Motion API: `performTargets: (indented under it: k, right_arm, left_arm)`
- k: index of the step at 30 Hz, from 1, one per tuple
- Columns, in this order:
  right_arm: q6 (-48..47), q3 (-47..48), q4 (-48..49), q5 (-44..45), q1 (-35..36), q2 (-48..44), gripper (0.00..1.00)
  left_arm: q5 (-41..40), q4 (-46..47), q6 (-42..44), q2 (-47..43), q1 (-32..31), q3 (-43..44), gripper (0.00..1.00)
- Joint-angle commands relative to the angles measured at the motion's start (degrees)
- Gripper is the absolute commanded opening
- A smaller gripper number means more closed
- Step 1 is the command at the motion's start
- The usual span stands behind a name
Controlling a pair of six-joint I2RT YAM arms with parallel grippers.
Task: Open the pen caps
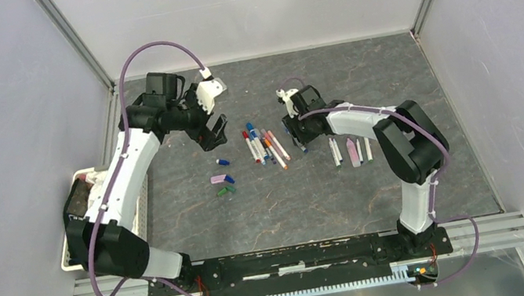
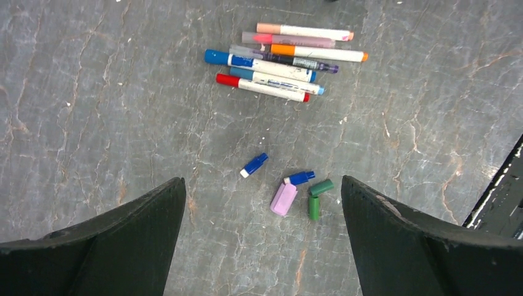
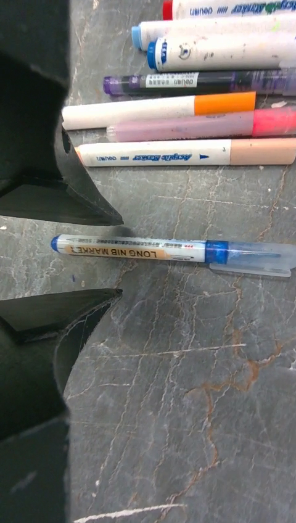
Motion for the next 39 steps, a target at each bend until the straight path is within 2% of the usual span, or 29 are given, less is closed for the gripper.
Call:
performTargets:
  k: [1,3,6,8,11,14,18,22,25,29,32,39]
  right_arm:
    - [-1.70,3.73,-0.18,0.29,0.97,1.91,0.46]
    - [-2.08,3.74,-0.34,0.99,1.43,2.70,0.44]
    - [-2.59,3.66,-1.03,1.41,1.73,3.59,0.34]
    - [-2.67,2.85,-0.76,1.41,1.80,3.39,0.24]
    - [-2.95,2.21,-0.84,1.09,1.81,2.62,0.00]
    - [-2.64,2.12,-1.51,-0.17,1.77,0.40,0.00]
    - [-1.36,2.43,-2.12,-5.97,1.68,-5.12,0.00]
    - [0.38,5.11,-5.40,-20.23,1.62,-9.27,0.00]
    - [2.55,5.36,-5.88,-35.67,1.76,-11.25,0.00]
    - [4.52,3.35,-4.62,-47.76,3.85,-13.89,0.00]
    - [4.60,3.18,-4.84,-52.45,5.98,-14.05,0.00]
    - [7.60,4.35,-2.57,-57.46,10.29,-11.27,0.00]
  left_arm:
    - [3.89,-1.60,-0.06,-2.18,0.23,2.03,1.00]
    - [3.91,-2.18,0.59,-2.07,0.25,2.05,1.00]
    - [4.59,-1.78,1.20,-2.80,0.27,1.12,1.00]
    - [5.97,-1.59,2.24,-3.39,0.26,0.15,1.00]
    - [8.60,-0.74,4.58,-5.21,0.19,-2.50,1.00]
    - [11.28,-2.29,9.07,-6.37,0.19,-4.01,1.00]
    - [13.16,-4.84,17.42,-7.89,0.19,-5.66,1.00]
    - [15.03,-7.20,25.38,-9.28,0.13,-7.13,1.00]
    - [15.26,-7.97,28.66,-9.84,-0.05,-7.07,1.00]
    - [15.29,-10.33,33.11,-9.95,-0.62,-6.28,1.00]
    - [14.85,-12.34,36.99,-9.96,-1.51,-5.80,1.00]
    - [10.66,-16.77,44.72,-10.45,-5.51,-7.20,0.92]
